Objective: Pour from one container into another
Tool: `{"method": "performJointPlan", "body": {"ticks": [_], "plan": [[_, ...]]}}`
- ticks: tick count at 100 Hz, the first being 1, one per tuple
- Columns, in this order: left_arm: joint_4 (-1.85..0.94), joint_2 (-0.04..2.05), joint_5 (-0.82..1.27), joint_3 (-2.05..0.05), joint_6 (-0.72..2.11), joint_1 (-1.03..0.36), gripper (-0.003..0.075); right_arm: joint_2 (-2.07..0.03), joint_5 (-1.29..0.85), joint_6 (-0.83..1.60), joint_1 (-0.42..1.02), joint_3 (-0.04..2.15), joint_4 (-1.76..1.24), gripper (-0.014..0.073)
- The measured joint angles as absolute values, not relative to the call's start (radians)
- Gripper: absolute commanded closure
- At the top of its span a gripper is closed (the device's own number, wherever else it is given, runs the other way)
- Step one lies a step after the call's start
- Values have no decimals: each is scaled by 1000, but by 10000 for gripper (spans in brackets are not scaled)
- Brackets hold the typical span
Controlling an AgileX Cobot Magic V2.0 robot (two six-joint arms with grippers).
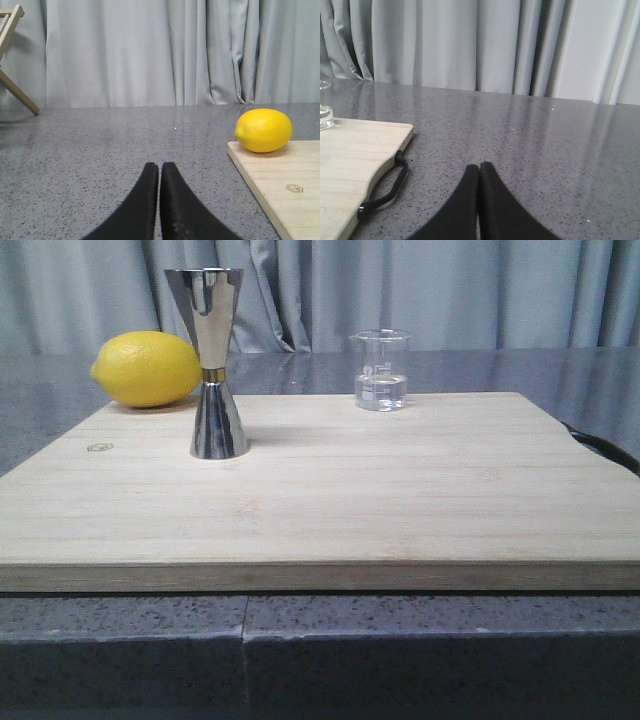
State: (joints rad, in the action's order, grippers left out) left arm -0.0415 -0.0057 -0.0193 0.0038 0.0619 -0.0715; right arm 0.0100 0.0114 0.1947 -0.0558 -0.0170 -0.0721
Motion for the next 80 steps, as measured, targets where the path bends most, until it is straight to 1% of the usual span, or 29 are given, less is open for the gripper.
{"method": "performJointPlan", "body": {"ticks": [23, 45, 58, 69, 80], "plan": [[-46, -6, -20, 4, 62, -72, 739, 10, 32, 188, -56, -17, -74, 665], [-114, -6, 0, -19, 62, -72, 739, 10, 20, 169, -56, -11, -113, 665], [-123, -6, 42, -92, 62, -72, 739, 10, -60, 165, -56, 55, -147, 665], [-123, -1, 112, -172, 62, -72, 739, 8, -175, 164, -56, 168, -154, 665], [-123, 55, 178, -252, 62, -72, 739, -39, -279, 164, -56, 278, -154, 665]]}}
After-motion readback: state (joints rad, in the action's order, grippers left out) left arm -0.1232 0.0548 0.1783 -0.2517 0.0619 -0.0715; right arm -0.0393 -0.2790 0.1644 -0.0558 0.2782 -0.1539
